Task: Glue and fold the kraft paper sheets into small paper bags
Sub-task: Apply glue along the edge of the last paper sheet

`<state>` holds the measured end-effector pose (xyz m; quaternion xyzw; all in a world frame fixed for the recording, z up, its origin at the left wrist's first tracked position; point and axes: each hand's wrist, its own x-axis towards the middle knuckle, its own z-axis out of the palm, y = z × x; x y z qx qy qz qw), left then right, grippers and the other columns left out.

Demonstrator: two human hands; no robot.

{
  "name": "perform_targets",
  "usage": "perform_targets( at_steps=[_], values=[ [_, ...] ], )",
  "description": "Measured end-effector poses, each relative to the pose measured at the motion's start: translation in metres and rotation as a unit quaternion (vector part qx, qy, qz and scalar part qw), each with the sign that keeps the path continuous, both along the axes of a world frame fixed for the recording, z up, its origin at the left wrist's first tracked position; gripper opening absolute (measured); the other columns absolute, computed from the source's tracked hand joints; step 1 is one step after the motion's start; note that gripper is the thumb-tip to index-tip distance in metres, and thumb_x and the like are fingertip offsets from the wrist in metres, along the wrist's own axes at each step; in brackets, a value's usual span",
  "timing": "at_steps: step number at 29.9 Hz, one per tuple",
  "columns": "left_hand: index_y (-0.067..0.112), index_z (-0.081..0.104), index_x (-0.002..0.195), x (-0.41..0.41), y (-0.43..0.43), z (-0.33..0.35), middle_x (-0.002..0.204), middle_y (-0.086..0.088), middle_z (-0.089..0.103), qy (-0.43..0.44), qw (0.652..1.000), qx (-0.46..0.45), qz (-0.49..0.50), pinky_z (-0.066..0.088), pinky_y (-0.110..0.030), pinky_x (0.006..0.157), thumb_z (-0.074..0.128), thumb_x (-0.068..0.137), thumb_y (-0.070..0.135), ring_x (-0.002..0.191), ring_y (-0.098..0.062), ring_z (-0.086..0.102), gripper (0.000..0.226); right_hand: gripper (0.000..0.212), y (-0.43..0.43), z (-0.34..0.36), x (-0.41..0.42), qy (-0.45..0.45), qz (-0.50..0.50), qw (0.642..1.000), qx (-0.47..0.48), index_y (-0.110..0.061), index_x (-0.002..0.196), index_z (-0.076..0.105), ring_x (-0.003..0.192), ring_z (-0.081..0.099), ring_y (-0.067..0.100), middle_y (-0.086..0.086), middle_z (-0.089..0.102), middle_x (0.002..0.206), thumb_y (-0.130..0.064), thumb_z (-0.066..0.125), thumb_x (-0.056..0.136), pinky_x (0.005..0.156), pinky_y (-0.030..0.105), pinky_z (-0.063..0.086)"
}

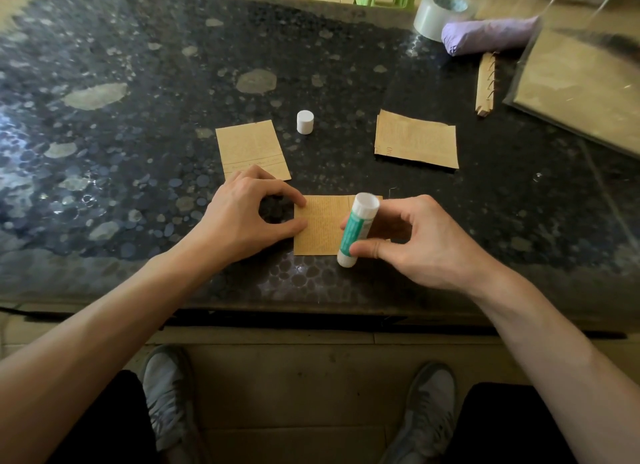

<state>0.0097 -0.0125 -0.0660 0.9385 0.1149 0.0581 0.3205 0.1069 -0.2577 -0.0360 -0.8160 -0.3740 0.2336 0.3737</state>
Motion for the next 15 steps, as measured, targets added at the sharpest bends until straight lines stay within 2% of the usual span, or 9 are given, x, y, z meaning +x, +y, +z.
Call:
perform_targets(
  at_steps=[2,4,7,8,11,15],
  values=[
    [0.041,0.074,0.108,0.000,0.000,0.000,0.113,0.007,0.054,-0.001,1.000,-0.002,0.000,0.045,-0.042,0.100,0.077,0.078,0.052,0.113,-0.013,0.048,0.032,0.029,-0.004,0.000,0.003,0.028,-0.052,0.996,0.065,-0.026,0.116,0.076,0.109,0.069,-0.002,-0.014,0.076,0.113,-0.024,0.081,0.088,0.100,0.024,0.055],
    [0.041,0.074,0.108,0.000,-0.001,-0.001,0.113,0.007,0.054,-0.003,1.000,-0.003,0.000,0.045,-0.042,0.100,0.078,0.079,0.051,0.113,-0.012,0.047,0.031,0.027,-0.004,-0.002,0.007,0.009,-0.103,0.988,0.116,-0.023,0.115,0.076,0.107,0.071,0.001,-0.012,0.077,0.109,-0.021,0.080,0.089,0.098,0.025,0.057],
    [0.040,0.074,0.108,0.000,0.000,-0.001,0.113,0.007,0.054,-0.003,1.000,-0.001,-0.002,0.044,-0.041,0.101,0.077,0.078,0.052,0.114,-0.012,0.047,0.033,0.030,0.003,-0.007,0.007,-0.067,-0.111,0.987,0.094,-0.024,0.120,0.074,0.108,0.069,0.002,-0.014,0.075,0.111,-0.023,0.080,0.091,0.096,0.027,0.057],
    [0.041,0.074,0.108,0.000,0.000,-0.001,0.113,0.007,0.054,-0.003,1.000,-0.003,-0.001,0.044,-0.041,0.101,0.077,0.078,0.052,0.114,-0.012,0.047,0.033,0.031,0.005,-0.010,0.006,-0.077,-0.105,0.988,0.084,-0.024,0.122,0.073,0.108,0.068,0.001,-0.015,0.074,0.110,-0.024,0.079,0.091,0.095,0.024,0.056],
    [0.041,0.074,0.108,0.000,0.000,-0.002,0.113,0.007,0.055,-0.008,1.000,-0.002,-0.001,0.045,-0.044,0.102,0.078,0.078,0.052,0.114,-0.014,0.049,0.032,0.032,0.011,-0.016,0.000,-0.105,-0.099,0.988,0.050,-0.026,0.124,0.072,0.104,0.063,-0.008,-0.023,0.070,0.104,-0.028,0.078,0.092,0.084,0.005,0.046],
    [0.041,0.074,0.108,0.001,0.002,-0.002,0.113,0.007,0.054,-0.008,1.000,-0.002,-0.003,0.046,-0.045,0.101,0.078,0.078,0.052,0.114,-0.014,0.049,0.033,0.032,0.015,-0.014,-0.003,-0.149,-0.118,0.981,0.027,-0.026,0.119,0.073,0.101,0.061,-0.011,-0.026,0.065,0.097,-0.038,0.080,0.090,0.081,0.002,0.044]
  ],
)
